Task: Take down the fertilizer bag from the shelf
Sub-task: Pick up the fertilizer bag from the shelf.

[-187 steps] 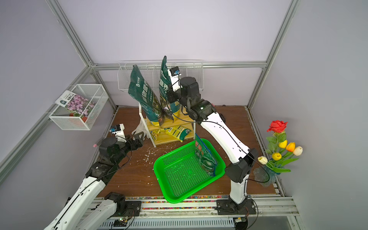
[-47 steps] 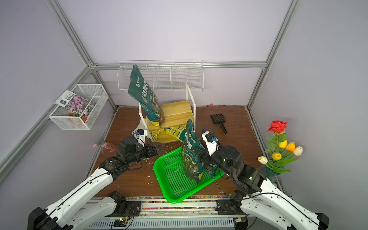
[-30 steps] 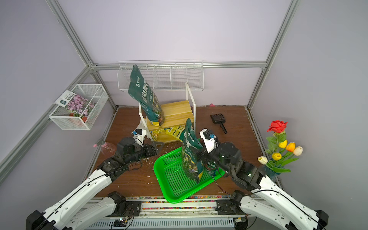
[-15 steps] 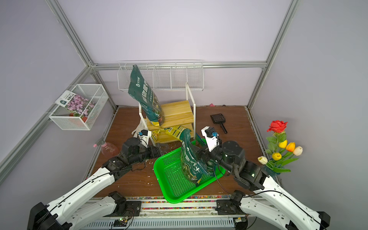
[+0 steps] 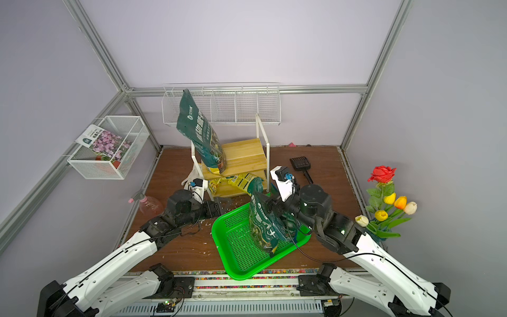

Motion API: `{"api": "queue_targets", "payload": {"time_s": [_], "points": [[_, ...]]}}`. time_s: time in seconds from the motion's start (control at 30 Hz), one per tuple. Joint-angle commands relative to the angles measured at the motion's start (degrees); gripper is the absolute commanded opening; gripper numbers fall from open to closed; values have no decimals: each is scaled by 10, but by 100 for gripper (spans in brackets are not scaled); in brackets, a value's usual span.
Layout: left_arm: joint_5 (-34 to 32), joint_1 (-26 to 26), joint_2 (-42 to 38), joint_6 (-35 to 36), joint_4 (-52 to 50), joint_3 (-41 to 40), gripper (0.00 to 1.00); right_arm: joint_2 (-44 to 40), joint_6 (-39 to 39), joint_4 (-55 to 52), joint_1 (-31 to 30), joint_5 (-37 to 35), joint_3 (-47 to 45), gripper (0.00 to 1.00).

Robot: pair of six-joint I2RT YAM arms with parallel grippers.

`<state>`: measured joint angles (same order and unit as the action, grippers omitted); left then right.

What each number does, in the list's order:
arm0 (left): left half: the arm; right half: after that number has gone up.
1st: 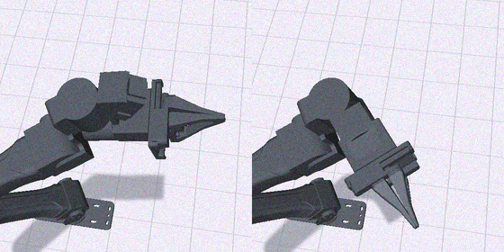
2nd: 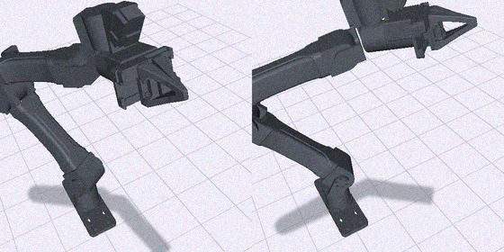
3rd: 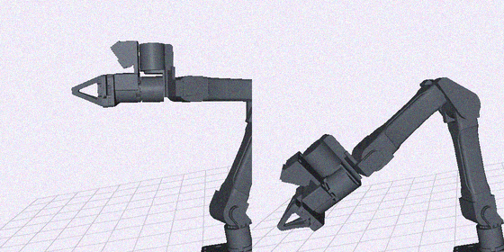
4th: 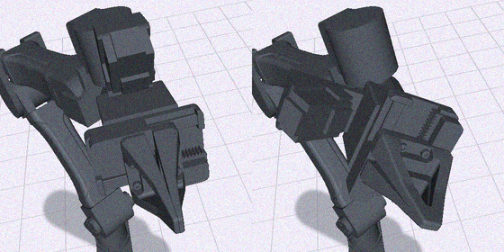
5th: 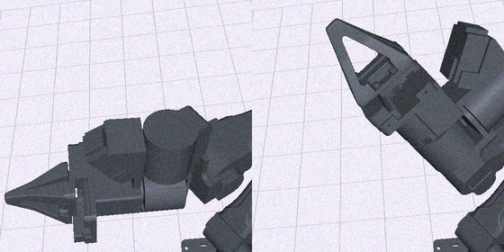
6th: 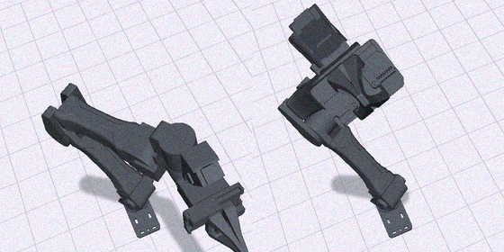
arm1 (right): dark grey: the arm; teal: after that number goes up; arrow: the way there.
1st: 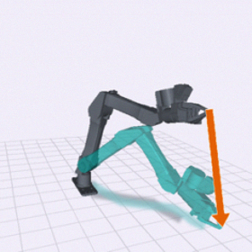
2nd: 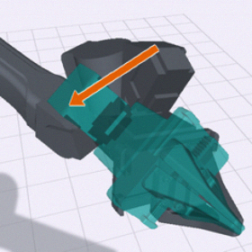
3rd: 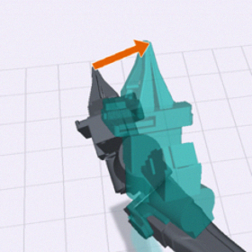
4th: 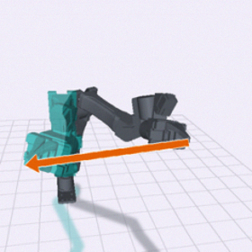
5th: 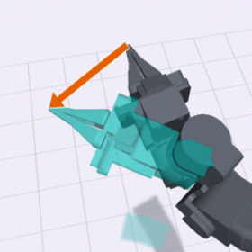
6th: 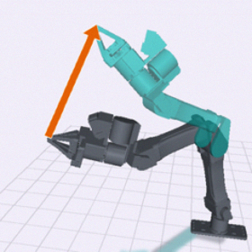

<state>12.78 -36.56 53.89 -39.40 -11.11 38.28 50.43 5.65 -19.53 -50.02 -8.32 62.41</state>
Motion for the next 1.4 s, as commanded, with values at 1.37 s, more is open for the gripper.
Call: {"api": "queue_targets", "payload": {"time_s": [1.37], "points": [[-123, 102, -106, 122, -103, 48, 100, 669, -130, 3, -76, -40, 772, 84]]}}
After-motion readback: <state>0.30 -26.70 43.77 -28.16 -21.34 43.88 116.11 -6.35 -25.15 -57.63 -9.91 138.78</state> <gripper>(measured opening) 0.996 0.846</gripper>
